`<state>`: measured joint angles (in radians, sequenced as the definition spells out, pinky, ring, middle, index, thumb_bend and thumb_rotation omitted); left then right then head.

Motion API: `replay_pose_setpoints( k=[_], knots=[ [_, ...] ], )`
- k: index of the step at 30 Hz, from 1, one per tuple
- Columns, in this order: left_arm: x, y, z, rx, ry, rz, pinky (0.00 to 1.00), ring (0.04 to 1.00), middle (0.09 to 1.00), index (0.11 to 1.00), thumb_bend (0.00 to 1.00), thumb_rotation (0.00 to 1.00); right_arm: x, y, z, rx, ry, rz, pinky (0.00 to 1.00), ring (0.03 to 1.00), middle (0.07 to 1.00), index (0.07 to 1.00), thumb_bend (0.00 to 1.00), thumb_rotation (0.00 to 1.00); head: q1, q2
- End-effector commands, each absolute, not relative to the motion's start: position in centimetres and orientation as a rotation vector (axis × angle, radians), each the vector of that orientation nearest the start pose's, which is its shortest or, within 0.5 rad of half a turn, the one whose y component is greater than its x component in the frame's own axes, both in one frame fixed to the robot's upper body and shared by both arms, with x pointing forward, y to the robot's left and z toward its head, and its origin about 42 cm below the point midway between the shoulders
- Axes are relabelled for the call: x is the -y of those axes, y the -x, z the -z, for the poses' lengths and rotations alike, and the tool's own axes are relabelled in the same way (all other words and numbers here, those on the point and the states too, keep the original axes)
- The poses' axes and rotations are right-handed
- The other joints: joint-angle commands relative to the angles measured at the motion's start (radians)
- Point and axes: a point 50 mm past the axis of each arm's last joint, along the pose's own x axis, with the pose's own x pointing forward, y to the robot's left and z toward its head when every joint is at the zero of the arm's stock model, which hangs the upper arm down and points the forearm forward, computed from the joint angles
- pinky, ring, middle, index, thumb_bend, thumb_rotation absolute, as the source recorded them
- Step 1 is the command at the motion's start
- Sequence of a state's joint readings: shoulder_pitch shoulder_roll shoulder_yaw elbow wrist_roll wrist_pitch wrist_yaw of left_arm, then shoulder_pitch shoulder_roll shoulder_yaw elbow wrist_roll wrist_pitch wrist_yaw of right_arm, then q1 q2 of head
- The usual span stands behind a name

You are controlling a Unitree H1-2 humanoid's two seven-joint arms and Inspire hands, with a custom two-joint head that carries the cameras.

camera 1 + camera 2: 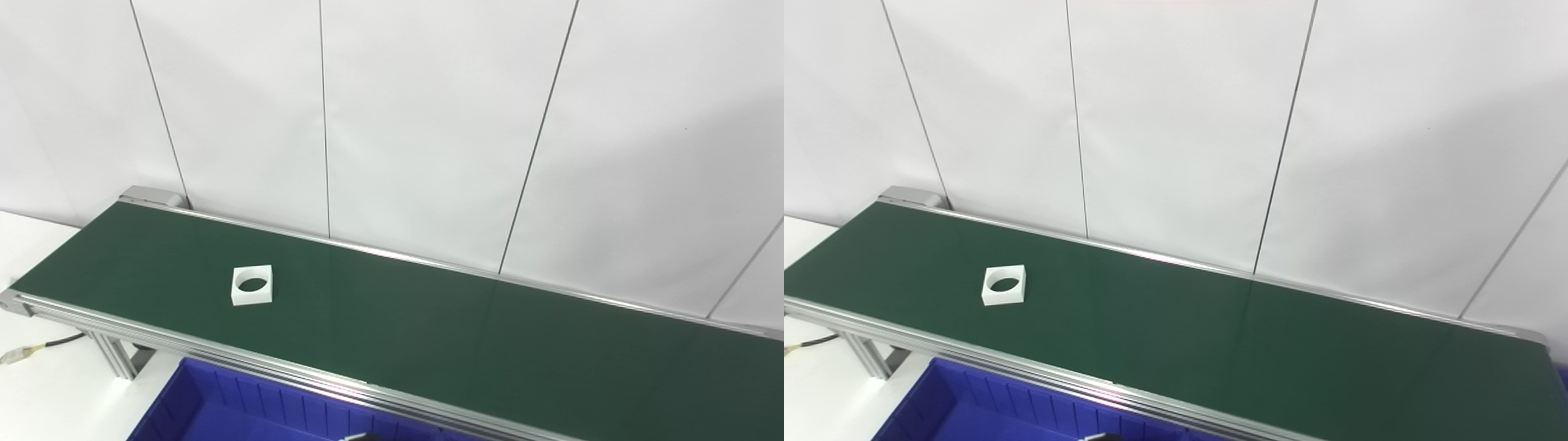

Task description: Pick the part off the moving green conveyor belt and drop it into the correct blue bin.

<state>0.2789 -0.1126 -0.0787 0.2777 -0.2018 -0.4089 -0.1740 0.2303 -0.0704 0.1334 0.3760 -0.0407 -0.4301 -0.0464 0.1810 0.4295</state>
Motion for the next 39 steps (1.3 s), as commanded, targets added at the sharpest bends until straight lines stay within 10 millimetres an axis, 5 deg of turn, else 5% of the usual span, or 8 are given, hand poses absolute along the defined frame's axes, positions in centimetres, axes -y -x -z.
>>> replay_pose_setpoints(
  k=[1,17,26,33,39],
  knots=[
    [-15.8,-16.9,-0.6,-0.050,0.299,0.069,0.53,0.573,0.641,0.680,0.72,0.00,21.5,-17.3,1.6,-0.099,0.093,-0.062,0.60,0.712,0.766,0.782,0.69,0.00,0.001,0.001],
    [-16.3,-17.7,-2.5,0.002,0.279,0.197,0.53,0.566,0.631,0.689,0.78,0.00,20.9,-17.4,1.2,-0.081,0.075,-0.062,0.61,0.717,0.768,0.780,0.70,0.00,-0.047,0.033],
    [-17.6,-20.0,-8.0,0.171,0.206,0.463,0.51,0.548,0.599,0.635,0.86,0.00,20.6,-17.5,1.1,-0.077,0.087,-0.066,0.62,0.719,0.774,0.789,0.70,0.00,-0.056,0.040],
    [-18.7,-22.0,-11.8,0.268,0.149,0.631,0.57,0.597,0.647,0.672,0.80,0.06,20.3,-17.8,1.3,-0.081,0.084,-0.063,0.62,0.720,0.775,0.788,0.69,0.00,-0.046,0.035],
    [-18.6,-23.8,-15.2,0.351,0.170,0.590,0.55,0.587,0.659,0.673,0.80,0.07,20.0,-18.3,1.4,-0.078,0.089,-0.073,0.60,0.715,0.772,0.783,0.69,0.00,-0.047,0.036]
  ],
)
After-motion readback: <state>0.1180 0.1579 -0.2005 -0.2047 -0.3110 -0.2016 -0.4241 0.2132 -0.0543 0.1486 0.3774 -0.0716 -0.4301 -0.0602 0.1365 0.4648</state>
